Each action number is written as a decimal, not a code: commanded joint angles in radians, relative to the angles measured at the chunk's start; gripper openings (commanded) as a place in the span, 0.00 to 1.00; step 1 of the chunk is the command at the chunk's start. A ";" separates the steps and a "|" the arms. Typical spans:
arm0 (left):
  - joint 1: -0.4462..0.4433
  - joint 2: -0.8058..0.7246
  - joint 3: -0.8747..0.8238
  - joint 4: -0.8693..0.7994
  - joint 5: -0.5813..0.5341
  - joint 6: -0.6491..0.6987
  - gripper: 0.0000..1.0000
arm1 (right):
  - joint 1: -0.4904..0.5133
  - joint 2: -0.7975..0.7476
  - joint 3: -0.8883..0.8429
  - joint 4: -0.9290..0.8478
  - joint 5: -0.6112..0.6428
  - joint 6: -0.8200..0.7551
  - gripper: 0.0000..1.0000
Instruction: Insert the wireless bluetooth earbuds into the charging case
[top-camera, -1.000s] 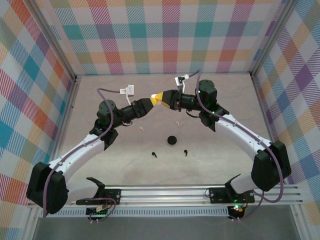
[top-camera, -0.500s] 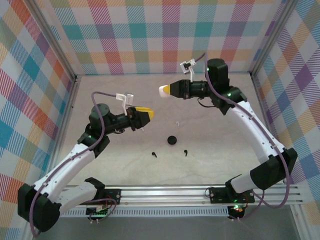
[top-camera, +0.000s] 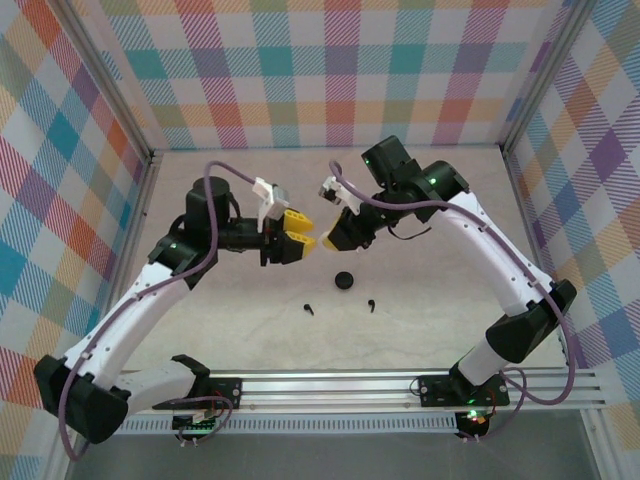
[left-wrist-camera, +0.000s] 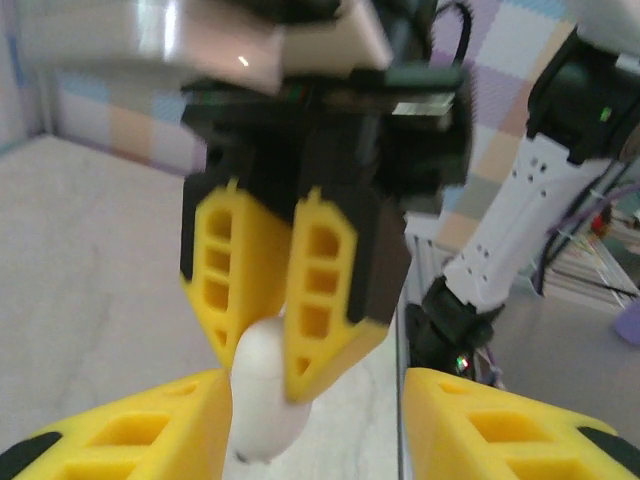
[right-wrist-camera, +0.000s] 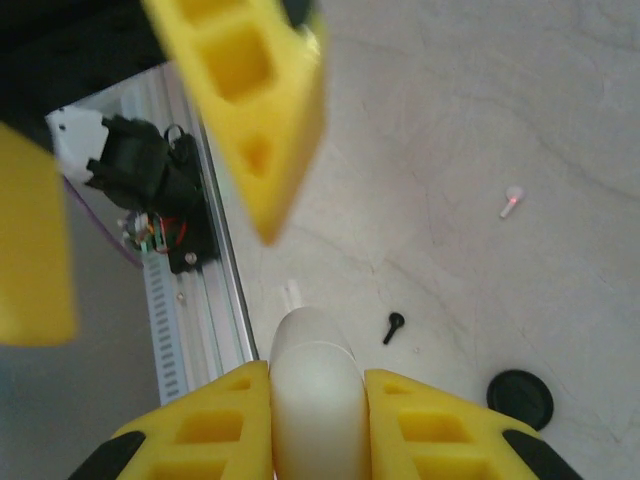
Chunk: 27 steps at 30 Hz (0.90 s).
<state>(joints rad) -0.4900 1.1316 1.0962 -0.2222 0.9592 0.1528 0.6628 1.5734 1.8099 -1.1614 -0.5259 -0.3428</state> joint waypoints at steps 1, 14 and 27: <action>-0.019 0.009 0.000 -0.044 0.095 0.094 0.48 | 0.008 -0.022 0.011 -0.070 0.027 -0.107 0.10; -0.051 0.095 -0.014 -0.035 0.101 0.152 0.46 | 0.036 -0.035 0.001 -0.041 -0.038 -0.134 0.09; -0.070 0.125 -0.049 0.072 0.090 0.097 0.36 | 0.053 -0.028 -0.021 -0.034 -0.057 -0.136 0.09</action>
<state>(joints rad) -0.5434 1.2556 1.0660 -0.2260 1.0477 0.2630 0.7013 1.5620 1.8023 -1.1976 -0.5266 -0.4576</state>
